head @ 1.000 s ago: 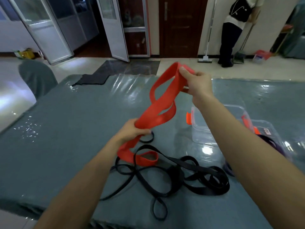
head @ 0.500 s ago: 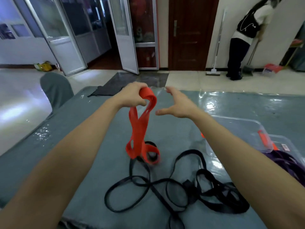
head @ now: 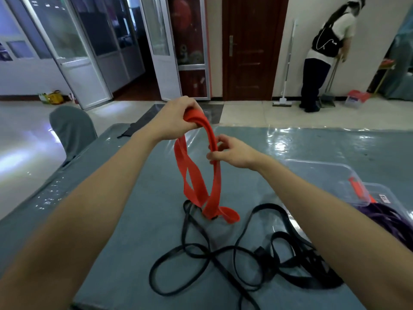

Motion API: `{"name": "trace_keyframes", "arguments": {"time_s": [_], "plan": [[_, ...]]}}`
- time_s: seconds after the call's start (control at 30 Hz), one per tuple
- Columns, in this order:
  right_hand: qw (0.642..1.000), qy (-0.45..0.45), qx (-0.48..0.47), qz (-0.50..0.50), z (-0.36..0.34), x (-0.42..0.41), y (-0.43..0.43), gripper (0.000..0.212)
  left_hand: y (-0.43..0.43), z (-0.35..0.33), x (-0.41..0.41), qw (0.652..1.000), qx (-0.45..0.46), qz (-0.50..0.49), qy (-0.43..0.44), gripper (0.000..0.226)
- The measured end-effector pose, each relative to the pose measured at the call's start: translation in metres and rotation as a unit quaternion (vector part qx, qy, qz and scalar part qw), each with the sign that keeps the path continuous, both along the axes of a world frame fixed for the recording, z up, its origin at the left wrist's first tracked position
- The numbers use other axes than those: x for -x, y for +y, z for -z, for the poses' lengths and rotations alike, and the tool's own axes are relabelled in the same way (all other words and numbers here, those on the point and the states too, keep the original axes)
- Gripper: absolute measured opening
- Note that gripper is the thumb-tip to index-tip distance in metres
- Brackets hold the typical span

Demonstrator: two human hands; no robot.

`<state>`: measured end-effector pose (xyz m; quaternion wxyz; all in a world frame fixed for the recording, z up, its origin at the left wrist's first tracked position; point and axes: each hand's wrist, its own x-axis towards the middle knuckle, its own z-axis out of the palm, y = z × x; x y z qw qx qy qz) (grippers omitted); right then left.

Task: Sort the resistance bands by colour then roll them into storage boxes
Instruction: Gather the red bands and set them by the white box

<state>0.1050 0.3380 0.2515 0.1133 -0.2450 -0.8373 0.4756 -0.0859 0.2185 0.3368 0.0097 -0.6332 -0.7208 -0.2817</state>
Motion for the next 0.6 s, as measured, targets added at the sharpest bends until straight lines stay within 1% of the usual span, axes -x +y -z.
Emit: {"name": "trace_keyframes", "arguments": {"time_s": [0.03,0.07,0.13,0.17,0.2,0.23,0.27,0.3,0.33,0.37,0.4,0.43,0.47,0.5,0.57,0.6], "plan": [[1.000,0.008,-0.005,0.012,-0.009,-0.008,0.002,0.033,0.001,-0.001,-0.002,1.000,-0.014,-0.002,-0.022,0.021],[0.998,0.044,0.003,0.033,-0.021,-0.018,0.003,0.035,0.002,-0.004,-0.003,0.999,-0.028,-0.004,-0.044,0.020],[0.985,0.151,0.015,0.078,-0.049,-0.045,0.007,0.041,0.002,-0.014,-0.011,0.997,-0.048,0.001,-0.066,0.018],[0.984,0.161,-0.007,0.079,-0.060,-0.060,0.010,0.047,0.003,-0.018,-0.016,0.996,-0.055,0.004,-0.071,0.020],[0.989,0.114,-0.054,0.071,-0.066,-0.074,0.011,0.053,0.006,-0.021,-0.023,0.995,-0.064,0.003,-0.075,0.027],[0.992,0.026,-0.108,0.055,-0.068,-0.088,0.010,0.055,0.009,-0.025,-0.031,0.994,-0.072,0.003,-0.077,0.036],[0.988,-0.039,-0.140,0.049,-0.066,-0.102,0.016,0.051,0.014,-0.026,-0.039,0.994,-0.075,0.006,-0.083,0.040],[0.988,-0.035,-0.139,0.063,-0.066,-0.117,0.022,0.041,0.019,-0.027,-0.048,0.993,-0.071,0.014,-0.093,0.040],[0.990,0.024,-0.106,0.090,-0.068,-0.131,0.030,0.032,0.024,-0.027,-0.057,0.993,-0.060,0.024,-0.103,0.038],[0.985,0.111,-0.053,0.117,-0.074,-0.148,0.034,0.027,0.030,-0.028,-0.067,0.992,-0.043,0.042,-0.111,0.033],[0.971,0.197,0.004,0.135,-0.082,-0.166,0.036,0.028,0.037,-0.030,-0.081,0.991,-0.020,0.066,-0.116,0.030],[0.955,0.254,0.049,0.143,-0.091,-0.183,0.036,0.032,0.044,-0.033,-0.098,0.988,0.010,0.100,-0.117,0.032],[0.948,0.279,0.067,0.137,-0.098,-0.200,0.035,0.036,0.050,-0.037,-0.120,0.983,0.038,0.134,-0.120,0.037],[0.949,0.283,0.062,0.127,-0.105,-0.218,0.035,0.039,0.057,-0.041,-0.145,0.977,0.060,0.163,-0.122,0.040],[0.958,0.261,0.010,0.120,-0.114,-0.257,0.037,0.037,0.075,-0.046,-0.196,0.967,0.081,0.200,-0.138,0.037],[0.961,0.244,-0.016,0.126,-0.116,-0.279,0.040,0.035,0.086,-0.046,-0.220,0.961,0.079,0.211,-0.161,0.033]]}}
